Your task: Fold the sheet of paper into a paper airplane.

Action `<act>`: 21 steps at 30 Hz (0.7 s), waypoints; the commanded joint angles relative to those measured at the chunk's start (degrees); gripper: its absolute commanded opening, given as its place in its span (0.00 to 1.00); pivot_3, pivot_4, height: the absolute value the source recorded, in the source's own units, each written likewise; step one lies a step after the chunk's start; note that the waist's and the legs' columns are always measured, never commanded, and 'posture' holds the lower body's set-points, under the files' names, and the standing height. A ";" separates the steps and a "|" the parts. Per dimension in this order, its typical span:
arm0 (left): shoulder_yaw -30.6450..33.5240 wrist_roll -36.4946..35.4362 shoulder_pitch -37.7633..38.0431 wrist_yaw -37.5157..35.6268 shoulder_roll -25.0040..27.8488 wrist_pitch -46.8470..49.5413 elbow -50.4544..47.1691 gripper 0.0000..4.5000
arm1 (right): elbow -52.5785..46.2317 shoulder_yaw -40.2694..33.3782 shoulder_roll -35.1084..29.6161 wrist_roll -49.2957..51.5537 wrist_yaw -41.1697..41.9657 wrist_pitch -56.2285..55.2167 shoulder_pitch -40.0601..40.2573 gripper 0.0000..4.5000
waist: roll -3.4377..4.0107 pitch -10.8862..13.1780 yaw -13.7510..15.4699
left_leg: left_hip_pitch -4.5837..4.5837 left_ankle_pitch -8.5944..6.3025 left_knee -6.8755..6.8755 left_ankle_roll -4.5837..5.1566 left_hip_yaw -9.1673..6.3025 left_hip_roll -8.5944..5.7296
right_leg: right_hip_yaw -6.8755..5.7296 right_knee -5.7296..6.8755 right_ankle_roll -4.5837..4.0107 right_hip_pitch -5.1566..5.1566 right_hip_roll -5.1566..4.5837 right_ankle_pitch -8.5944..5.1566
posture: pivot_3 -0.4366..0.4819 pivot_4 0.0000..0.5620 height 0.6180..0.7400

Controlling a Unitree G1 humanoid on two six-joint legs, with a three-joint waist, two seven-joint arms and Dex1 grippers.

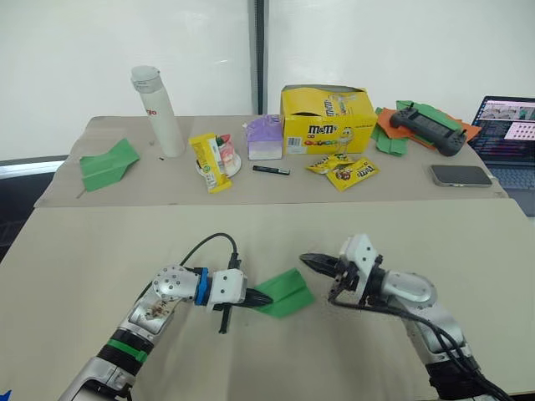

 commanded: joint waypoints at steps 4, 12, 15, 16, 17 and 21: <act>-2.14 2.14 2.60 0.23 0.06 1.09 0.65 0.00 | 3.27 6.31 -1.16 -8.23 0.12 -7.99 0.07 0.01 | 0.01 0.00 -0.02 | 0.02 0.00 0.00 0.00 0.01 -0.05 | 0.00 0.00 0.01 0.00 0.00 -0.01 | 0.48 0.27 1.00; 1.05 -1.00 7.47 -0.12 4.53 4.68 -5.80 0.00 | 9.84 6.94 -2.09 -11.67 -0.23 -8.94 -2.10 0.01 | -0.04 -0.03 -0.51 | 0.16 0.00 -0.02 0.00 0.02 0.06 | 0.00 0.03 -0.01 0.06 0.09 -0.01 | 0.48 0.27 1.00; 1.55 -0.79 9.86 -0.44 7.15 4.74 -8.11 0.00 | 10.90 7.07 -2.04 -11.61 -0.11 -8.85 -3.02 0.01 | -0.03 -0.04 -0.40 | 0.18 0.00 -0.04 0.00 0.02 0.17 | 0.01 0.02 -0.04 0.05 0.09 -0.01 | 0.48 0.27 1.00; 1.55 0.31 10.44 -0.30 8.19 3.97 -7.87 0.00 | 11.36 7.14 -1.88 -11.58 -0.16 -8.74 -3.48 0.01 | -0.04 -0.04 -0.38 | 0.20 0.00 -0.04 -0.01 0.02 0.18 | 0.00 0.02 -0.04 0.05 0.09 -0.01 | 0.48 0.27 1.00; 1.57 1.10 10.83 -0.16 8.97 3.35 -7.59 0.00 | 11.80 7.21 -1.74 -11.58 -0.20 -8.72 -3.86 0.01 | -0.04 -0.04 -0.34 | 0.27 0.00 -0.04 -0.01 0.02 0.20 | 0.00 -0.01 -0.04 0.05 0.10 0.00 | 0.48 0.27 1.00; 2.15 1.65 11.85 0.37 11.01 0.90 -7.07 0.00 | 13.24 7.65 -1.46 -11.87 -0.40 -8.83 -4.69 0.01 | -0.07 -0.06 -0.25 | 0.50 -0.01 -0.04 -0.01 0.06 0.31 | -0.01 -0.02 0.27 0.16 0.11 -0.31 | 0.48 0.27 1.00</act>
